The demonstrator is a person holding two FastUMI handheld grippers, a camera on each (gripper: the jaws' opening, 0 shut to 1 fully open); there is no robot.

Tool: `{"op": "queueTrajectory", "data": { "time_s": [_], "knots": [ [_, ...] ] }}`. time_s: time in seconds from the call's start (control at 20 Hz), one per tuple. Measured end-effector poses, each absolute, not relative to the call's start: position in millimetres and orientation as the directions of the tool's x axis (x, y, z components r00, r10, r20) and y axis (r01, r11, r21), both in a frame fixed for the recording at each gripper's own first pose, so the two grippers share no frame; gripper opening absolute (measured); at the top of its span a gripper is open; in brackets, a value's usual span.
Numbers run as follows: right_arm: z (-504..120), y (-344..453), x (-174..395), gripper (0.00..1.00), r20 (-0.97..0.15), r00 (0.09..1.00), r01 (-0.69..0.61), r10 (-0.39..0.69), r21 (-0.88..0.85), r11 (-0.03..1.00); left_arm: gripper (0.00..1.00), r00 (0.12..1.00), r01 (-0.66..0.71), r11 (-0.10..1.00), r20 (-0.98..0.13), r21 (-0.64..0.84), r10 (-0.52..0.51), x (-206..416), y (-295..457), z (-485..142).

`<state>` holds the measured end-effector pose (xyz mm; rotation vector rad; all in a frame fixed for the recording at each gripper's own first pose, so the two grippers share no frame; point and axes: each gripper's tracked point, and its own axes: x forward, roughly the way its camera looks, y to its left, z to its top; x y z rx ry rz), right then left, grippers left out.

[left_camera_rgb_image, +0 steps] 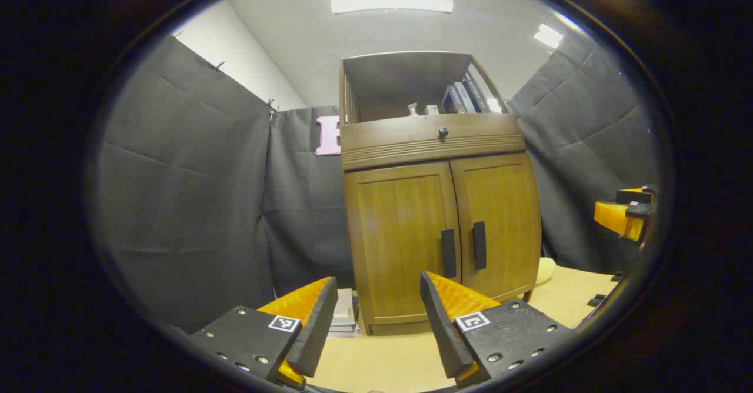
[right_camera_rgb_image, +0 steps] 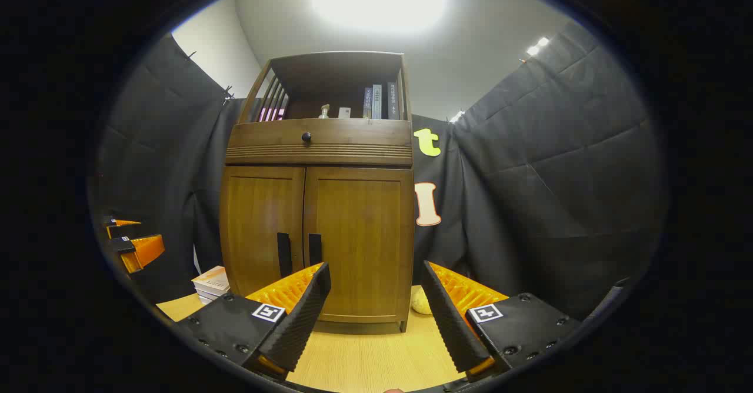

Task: Open the right door of the double-door shoe cabinet with the right hand, and open the left door with the left hand.

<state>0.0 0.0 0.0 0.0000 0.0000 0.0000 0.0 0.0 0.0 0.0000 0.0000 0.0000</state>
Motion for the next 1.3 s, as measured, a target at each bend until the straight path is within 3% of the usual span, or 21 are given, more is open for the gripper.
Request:
{"op": "queueTrajectory", "data": {
  "time_s": [0.9, 1.3],
  "knots": [
    [-6, 4, 7, 0.96, -0.037, 0.999, -0.015, 0.015, -0.01, 1.0, 0.82, 1.0, -0.008, 1.0, 0.002, 0.005, 0.008, 5, 8, -1],
    [-8, 35, 66, 0.97, -0.035, 0.997, -0.062, 0.062, 0.003, 0.998, 0.82, 0.999, -0.038, 0.999, -0.004, 0.011, 0.038, 12, 22, -5]
  ]
}}
